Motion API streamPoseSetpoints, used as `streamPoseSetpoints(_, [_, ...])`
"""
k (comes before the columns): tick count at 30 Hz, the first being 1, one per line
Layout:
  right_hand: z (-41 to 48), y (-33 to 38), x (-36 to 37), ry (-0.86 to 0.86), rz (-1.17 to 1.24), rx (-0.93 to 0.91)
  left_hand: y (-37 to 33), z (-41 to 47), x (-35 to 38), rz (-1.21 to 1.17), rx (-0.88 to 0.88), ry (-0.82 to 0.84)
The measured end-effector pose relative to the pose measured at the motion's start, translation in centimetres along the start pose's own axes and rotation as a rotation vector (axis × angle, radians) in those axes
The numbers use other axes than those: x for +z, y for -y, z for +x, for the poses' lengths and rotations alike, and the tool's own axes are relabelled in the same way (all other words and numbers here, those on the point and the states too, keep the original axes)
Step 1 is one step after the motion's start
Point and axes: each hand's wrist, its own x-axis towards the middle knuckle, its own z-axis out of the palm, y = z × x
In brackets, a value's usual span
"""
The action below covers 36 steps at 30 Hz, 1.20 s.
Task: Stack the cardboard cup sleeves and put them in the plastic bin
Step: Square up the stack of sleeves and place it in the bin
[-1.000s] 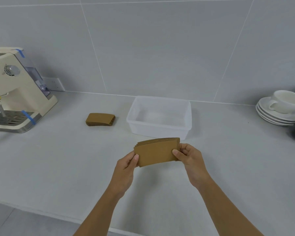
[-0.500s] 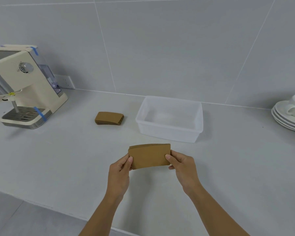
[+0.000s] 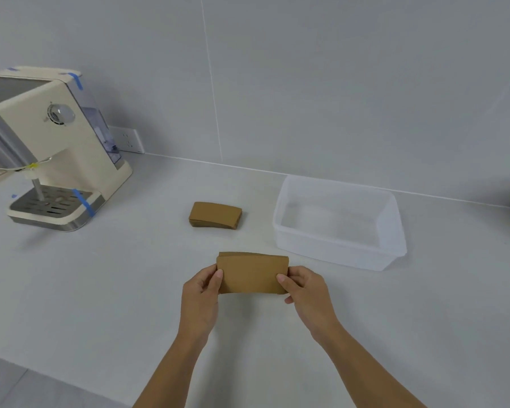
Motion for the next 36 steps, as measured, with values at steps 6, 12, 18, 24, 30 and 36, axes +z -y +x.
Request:
streamPoseSetpoints(6, [3.5,2.7,5.0,-0.021,-0.051,-0.014,-1.1,5.7,-3.5,0.052,-0.053,-0.034])
streamPoseSetpoints(12, [7.4,5.8,8.3,-0.044,-0.054,-0.016,-3.1,11.7,-5.3,0.102,-0.075,-0.049])
streamPoseSetpoints(18, [10.9,8.1,10.2,-0.085,-0.053,0.023,-4.9,17.0,-5.7,0.169,-0.091,-0.014])
streamPoseSetpoints(24, [13.6,8.4,11.0,-0.107,-0.104,0.097,-4.8,20.2,-5.1,0.217,-0.124,0.036])
streamPoseSetpoints(30, [15.4,7.2,11.4,-0.106,-0.181,0.178,-3.5,21.7,-4.4,0.259,-0.183,0.039])
streamPoseSetpoints(36, [16.4,6.7,11.7,-0.094,-0.285,0.192,-2.0,22.6,-4.3,0.302,-0.233,0.046])
